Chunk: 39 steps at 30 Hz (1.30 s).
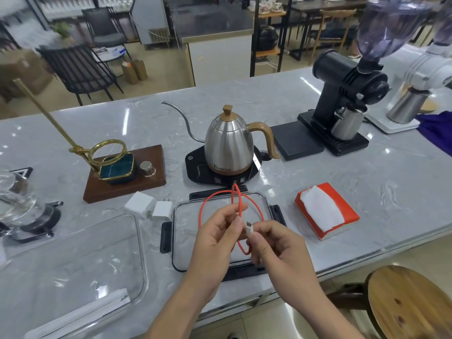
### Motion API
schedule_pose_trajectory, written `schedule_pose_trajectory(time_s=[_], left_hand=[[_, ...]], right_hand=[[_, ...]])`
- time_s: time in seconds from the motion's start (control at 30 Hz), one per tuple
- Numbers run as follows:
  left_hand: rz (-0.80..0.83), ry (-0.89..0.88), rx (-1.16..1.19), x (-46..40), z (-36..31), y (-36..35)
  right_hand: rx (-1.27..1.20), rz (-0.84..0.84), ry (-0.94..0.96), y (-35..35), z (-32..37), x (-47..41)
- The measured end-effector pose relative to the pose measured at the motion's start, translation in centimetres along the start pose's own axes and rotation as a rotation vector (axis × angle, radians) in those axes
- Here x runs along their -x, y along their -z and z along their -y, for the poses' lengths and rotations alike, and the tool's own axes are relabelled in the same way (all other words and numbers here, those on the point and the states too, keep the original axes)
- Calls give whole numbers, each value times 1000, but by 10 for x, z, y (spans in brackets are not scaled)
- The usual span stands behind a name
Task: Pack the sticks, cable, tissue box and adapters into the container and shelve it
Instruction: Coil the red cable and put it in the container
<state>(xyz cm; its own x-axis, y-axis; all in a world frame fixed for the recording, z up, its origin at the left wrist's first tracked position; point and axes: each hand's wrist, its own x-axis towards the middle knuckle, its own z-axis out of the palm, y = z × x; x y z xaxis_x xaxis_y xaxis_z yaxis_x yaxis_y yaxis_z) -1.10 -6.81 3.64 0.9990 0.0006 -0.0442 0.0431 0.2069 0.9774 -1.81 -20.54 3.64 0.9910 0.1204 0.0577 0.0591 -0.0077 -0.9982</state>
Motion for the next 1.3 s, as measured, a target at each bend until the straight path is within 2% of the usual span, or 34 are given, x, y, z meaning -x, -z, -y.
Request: schedule_pose_trajectory(time_s=[0.27, 0.5, 0.6, 0.7, 0.83, 0.97, 1.1, 1.2, 1.3], left_hand=[[23, 11, 52, 4, 0, -3], [0, -60, -124, 7, 6, 4], [-3, -93, -245, 8, 8, 8], [34, -52, -245, 12, 10, 11], [47, -144, -447, 10, 10, 16], [79, -205, -499, 11, 5, 15], [28, -225, -554, 9, 0, 16], [-56, -219, -499, 7, -4, 19], [-131, -143, -300, 4, -15, 21]], right_hand=[[-208, -39, -81, -10, 11, -5], [-322, -55, -181, -11, 12, -6], [-330, -61, -187, -10, 14, -7], [-310, -60, -173, -8, 14, -8], [-272, -84, -167, -6, 14, -10], [-233, -112, -169, -7, 15, -10], [-228, -105, -150, -10, 16, -10], [-214, -129, -122, -9, 16, -12], [-184, -159, -130, -7, 10, -14]])
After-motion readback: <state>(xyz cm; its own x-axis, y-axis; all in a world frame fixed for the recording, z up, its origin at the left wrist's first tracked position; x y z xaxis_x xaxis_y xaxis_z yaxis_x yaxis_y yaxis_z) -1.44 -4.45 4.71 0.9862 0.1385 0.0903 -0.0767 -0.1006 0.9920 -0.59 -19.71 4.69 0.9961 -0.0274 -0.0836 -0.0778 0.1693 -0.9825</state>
